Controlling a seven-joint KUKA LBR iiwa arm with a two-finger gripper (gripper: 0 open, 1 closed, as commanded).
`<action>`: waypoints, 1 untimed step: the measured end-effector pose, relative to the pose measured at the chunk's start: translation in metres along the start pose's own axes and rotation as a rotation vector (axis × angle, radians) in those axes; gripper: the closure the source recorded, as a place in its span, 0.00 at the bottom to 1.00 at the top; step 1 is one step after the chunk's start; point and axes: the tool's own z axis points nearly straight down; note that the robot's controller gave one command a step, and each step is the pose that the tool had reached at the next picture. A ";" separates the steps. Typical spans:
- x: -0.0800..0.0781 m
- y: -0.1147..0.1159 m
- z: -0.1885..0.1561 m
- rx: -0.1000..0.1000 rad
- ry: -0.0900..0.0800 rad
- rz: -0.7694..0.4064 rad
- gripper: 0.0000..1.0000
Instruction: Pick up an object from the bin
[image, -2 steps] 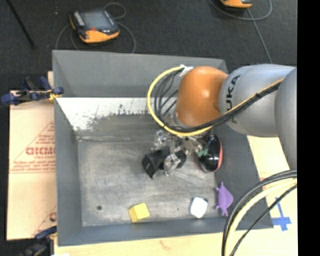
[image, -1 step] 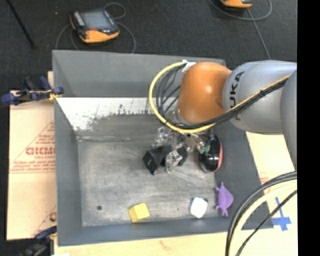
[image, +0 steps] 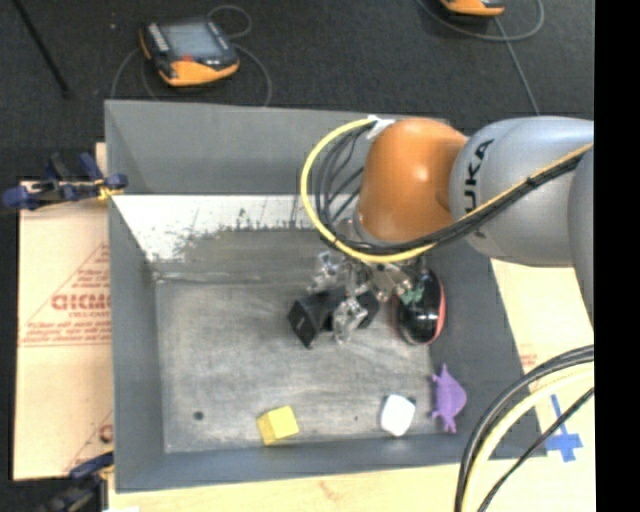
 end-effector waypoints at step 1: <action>0.001 0.000 -0.016 -0.001 0.005 0.000 1.00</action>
Offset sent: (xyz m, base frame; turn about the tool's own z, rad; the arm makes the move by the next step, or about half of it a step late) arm -0.0001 0.0000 0.0217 0.0000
